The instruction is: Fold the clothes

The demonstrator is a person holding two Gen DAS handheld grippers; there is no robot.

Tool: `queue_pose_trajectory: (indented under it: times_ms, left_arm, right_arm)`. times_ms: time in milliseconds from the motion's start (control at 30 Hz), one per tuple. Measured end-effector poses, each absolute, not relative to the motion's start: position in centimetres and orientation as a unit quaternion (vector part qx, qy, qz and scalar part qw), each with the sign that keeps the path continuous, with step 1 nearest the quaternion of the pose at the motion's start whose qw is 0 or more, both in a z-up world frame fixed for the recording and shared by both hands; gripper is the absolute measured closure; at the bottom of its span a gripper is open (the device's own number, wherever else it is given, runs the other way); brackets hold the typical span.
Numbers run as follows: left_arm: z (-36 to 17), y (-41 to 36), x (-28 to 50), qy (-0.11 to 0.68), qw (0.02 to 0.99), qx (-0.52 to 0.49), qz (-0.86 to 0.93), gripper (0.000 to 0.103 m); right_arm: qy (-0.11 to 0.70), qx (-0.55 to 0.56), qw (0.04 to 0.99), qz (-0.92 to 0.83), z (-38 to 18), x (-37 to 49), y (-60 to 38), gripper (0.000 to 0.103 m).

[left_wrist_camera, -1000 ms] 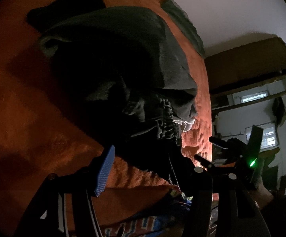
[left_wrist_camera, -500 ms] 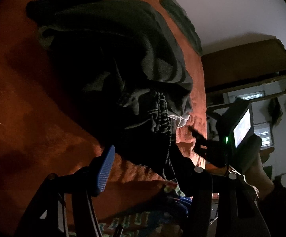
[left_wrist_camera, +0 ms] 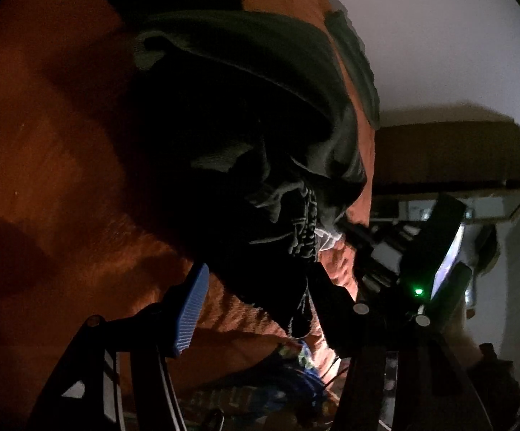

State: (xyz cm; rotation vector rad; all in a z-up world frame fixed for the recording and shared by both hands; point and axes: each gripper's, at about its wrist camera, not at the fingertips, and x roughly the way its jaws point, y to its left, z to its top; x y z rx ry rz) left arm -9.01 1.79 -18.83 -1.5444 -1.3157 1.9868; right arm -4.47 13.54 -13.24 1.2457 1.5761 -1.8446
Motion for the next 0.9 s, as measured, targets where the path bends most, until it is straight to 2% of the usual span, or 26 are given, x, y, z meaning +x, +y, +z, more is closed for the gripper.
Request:
queue_pose_trajectory:
  times_ms: [167,267,300,333,367,400,500,600,667,700,733,833,900]
  left_arm:
    - [-19.6,0.4,-8.7,-0.494,0.139,-0.531,0.674,0.044]
    - [-19.9,-0.5,-8.5,-0.506,0.124,-0.527,0.672,0.044]
    - [-20.0,-0.9,-8.4,-0.509,0.119,-0.525,0.672,0.044]
    - [-20.0,-1.2,-8.3,-0.51,0.112,-0.525,0.673,0.044]
    - [-20.0,-1.5,-8.3,-0.51,0.108,-0.524,0.674,0.044]
    - [-19.9,-1.6,-8.3,-0.506,0.109,-0.524,0.677,0.044]
    - [-18.9,-1.1,-8.5,-0.489,0.128,-0.521,0.688,0.043]
    - [-17.9,0.1,-8.8,-0.479,0.166,-0.514,0.693,0.04]
    - [-17.4,1.0,-9.0,-0.471,0.191,-0.505,0.698,0.039]
    - [-17.2,1.4,-9.3,-0.458,0.198,-0.499,0.709,0.038]
    - [-16.8,2.0,-9.5,-0.428,0.212,-0.499,0.723,0.038]
    - [-16.0,3.2,-9.7,-0.32,0.208,-0.5,0.778,0.038]
    - [-15.7,3.2,-9.7,-0.295,0.208,-0.49,0.794,0.038]
  right_arm:
    - [0.486,0.407,0.154,-0.758,-5.2,-10.9,13.2,0.103]
    - [0.388,0.482,0.2,-0.76,-3.2,-13.5,13.8,0.101]
    - [0.372,0.495,0.22,-0.754,-3.2,-13.6,13.8,0.088]
    - [0.381,0.498,0.237,-0.742,-3.9,-12.9,13.6,0.057]
    - [0.398,0.498,0.253,-0.728,-4.7,-12.0,13.3,0.041]
    - [0.412,0.498,0.265,-0.715,-5.7,-11.1,13.1,0.029]
    - [0.422,0.525,0.299,-0.676,-8.3,-9.1,12.9,0.03]
    - [0.458,0.537,0.28,-0.651,-10.8,-8.0,12.9,0.03]
    - [0.474,0.534,0.265,-0.648,-12.0,-7.8,12.9,0.045]
    - [0.47,0.54,0.263,-0.646,-12.3,-8.1,13.0,0.088]
    - [0.469,0.542,0.254,-0.649,-12.4,-8.8,13.0,0.1]
    - [0.476,0.516,0.216,-0.678,-11.1,-11.5,12.7,0.1]
    - [0.474,0.487,0.189,-0.708,-8.7,-14.1,12.1,0.1]
